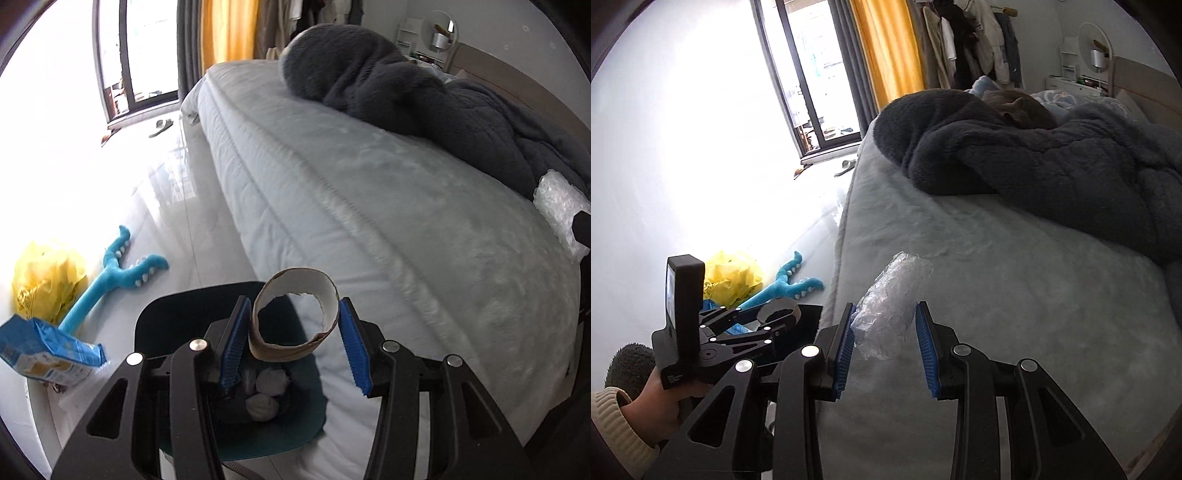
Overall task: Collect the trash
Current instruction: 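Carry the tape roll over the bin with the left tool while the right carries bubble wrap, then open the left tool to drop the tape roll into the bin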
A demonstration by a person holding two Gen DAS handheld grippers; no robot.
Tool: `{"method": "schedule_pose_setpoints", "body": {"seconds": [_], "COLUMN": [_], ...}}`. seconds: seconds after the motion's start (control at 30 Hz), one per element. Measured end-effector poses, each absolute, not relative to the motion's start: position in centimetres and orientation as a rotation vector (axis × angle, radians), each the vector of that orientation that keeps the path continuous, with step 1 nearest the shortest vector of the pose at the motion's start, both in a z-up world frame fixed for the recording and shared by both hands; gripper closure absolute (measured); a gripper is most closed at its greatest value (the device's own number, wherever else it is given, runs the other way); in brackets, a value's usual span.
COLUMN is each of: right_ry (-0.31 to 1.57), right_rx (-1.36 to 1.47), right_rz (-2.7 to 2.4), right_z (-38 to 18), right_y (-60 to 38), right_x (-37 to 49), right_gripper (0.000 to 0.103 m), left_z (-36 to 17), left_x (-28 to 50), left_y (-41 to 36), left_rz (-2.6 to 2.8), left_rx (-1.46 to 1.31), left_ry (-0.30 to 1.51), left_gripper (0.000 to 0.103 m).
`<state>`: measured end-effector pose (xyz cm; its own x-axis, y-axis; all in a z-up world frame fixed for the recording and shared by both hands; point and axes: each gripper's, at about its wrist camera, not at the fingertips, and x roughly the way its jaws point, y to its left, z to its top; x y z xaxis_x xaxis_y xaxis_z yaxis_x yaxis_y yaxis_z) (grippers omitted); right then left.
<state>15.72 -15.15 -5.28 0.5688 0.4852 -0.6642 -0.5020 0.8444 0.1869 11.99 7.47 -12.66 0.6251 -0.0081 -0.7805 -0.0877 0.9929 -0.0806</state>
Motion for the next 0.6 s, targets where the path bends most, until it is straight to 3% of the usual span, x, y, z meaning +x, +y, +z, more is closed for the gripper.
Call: {"method": "schedule_pose_setpoints", "body": {"seconds": [0.6], "right_ry": [0.830], "right_rx": [-0.067], "right_rz": [0.775], "right_z": [-7.8], "right_y": [-3.2], "right_x": [15.1], "right_gripper": [0.070], "left_z": [-19.9], "left_x": [9.9], "left_y": [15.2], "left_rz": [0.134], "left_rx": [-0.212], "left_ry": [1.105], "left_gripper": [0.051]}}
